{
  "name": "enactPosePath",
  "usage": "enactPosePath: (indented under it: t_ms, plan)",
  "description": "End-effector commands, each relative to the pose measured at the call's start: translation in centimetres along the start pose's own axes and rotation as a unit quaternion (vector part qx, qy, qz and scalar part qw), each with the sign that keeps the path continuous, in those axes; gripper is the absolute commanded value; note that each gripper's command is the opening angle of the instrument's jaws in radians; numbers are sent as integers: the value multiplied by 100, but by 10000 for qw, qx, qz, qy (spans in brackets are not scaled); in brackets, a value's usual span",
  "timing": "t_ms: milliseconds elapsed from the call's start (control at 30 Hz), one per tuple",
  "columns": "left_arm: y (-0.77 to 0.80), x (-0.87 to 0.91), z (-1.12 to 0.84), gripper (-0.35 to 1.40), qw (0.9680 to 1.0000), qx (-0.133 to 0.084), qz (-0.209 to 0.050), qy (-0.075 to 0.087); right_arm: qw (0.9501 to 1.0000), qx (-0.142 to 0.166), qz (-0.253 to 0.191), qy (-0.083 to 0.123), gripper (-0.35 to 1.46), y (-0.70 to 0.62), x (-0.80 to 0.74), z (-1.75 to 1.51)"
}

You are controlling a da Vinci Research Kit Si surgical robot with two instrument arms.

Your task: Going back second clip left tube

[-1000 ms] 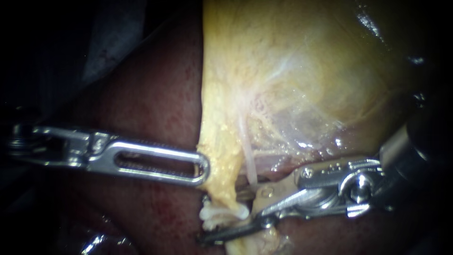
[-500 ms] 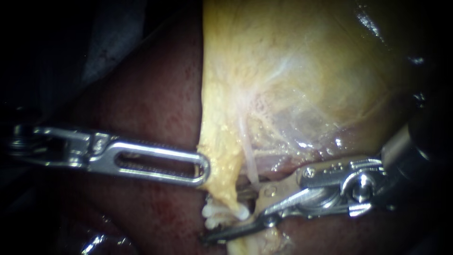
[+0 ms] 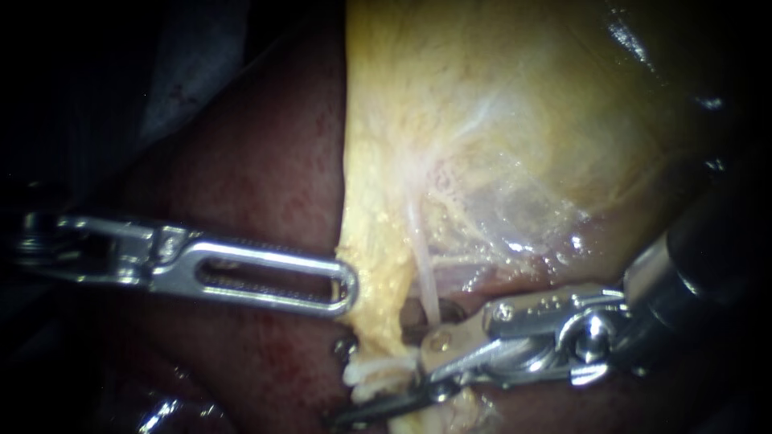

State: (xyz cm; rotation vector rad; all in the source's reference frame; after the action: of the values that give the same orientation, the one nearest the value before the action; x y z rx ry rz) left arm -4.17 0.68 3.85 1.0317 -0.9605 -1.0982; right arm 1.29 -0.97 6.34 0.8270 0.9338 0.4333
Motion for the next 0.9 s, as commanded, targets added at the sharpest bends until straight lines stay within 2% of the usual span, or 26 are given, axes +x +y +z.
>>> enactPosePath:
  t_ms: [33,233,533,667,900]
  plan:
    - [0,0,0,-35,10000,1,-2,0,10000,-10,6,2,58,1,1,-2]
    - [0,0,0,-35,10000,1,-2,0,10000,-28,-12,25,58,2,3,-13]
    - [3,-1,0,-35,10000,0,3,2,9998,-129,-21,133,57,2,9,-55]
    - [6,-1,0,-35,10000,-2,9,4,9997,-149,-4,188,56,-1,9,-79]
    - [12,0,3,-35,10000,-13,23,0,9990,-254,44,358,54,-8,10,-145]
